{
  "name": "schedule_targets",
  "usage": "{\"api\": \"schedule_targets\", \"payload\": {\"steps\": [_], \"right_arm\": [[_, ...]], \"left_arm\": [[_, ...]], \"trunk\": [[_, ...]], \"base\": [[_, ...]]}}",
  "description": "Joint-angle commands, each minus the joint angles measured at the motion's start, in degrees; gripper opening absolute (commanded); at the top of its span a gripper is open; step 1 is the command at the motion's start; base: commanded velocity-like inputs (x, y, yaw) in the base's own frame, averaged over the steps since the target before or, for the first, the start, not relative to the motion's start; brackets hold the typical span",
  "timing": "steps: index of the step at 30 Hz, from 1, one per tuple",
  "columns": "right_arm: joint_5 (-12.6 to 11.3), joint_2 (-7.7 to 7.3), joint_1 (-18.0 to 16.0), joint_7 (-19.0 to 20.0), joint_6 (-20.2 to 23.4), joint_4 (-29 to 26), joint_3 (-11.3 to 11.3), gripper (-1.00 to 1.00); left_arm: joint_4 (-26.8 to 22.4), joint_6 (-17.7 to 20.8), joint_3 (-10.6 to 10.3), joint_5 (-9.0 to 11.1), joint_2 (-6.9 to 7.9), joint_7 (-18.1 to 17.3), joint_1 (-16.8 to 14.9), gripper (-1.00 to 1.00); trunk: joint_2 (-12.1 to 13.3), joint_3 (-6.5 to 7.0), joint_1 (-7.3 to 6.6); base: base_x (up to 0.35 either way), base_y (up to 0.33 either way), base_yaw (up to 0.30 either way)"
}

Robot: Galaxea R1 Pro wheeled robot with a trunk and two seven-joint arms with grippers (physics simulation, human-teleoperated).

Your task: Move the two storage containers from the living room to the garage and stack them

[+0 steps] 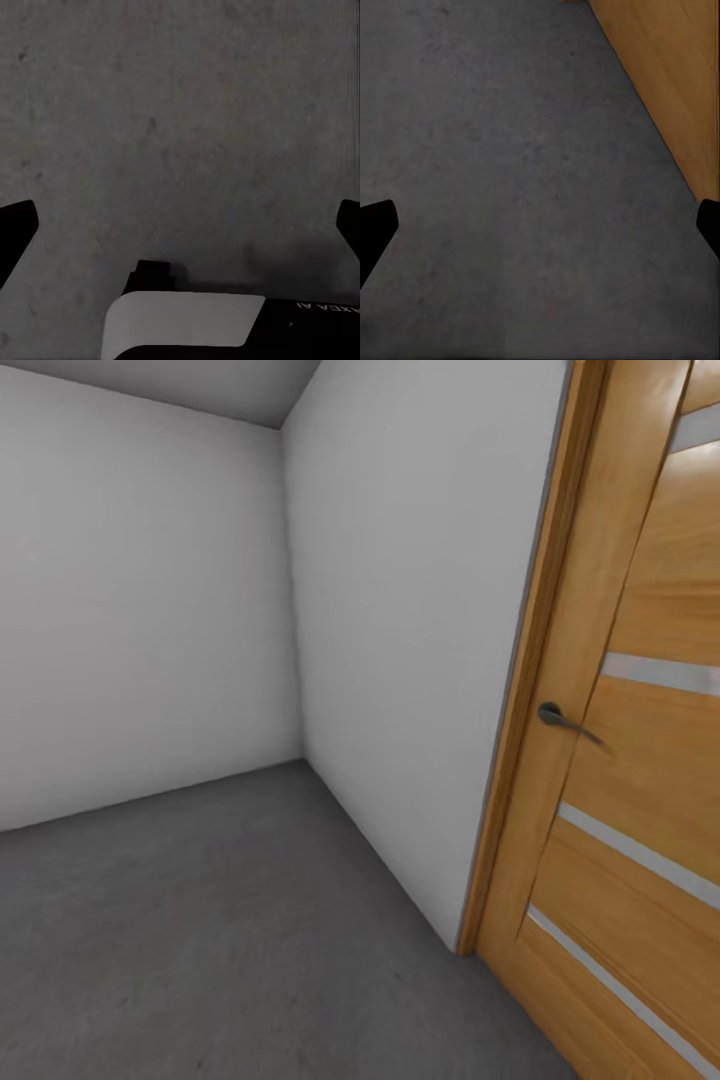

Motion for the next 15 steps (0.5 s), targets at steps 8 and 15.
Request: {"api": "schedule_targets", "payload": {"steps": [8, 15], "right_arm": [[0.4, -0.01, 0.0, 0.0, -0.2, 0.1, 0.0, 1.0], [0.4, -0.01, 0.0, 0.0, -0.2, 0.1, 0.0, 1.0]], "left_arm": [[-0.2, 0.4, 0.2, 0.0, -0.06, 0.0, 0.0, 1.0], [-0.2, 0.4, 0.2, -0.1, -0.06, 0.0, 0.0, 1.0]], "trunk": [[0.0, -0.05, 0.0], [0.0, -0.05, 0.0]], "base": [[0.001, 0.0, -0.278], [0.009, 0.0, -0.278]]}}
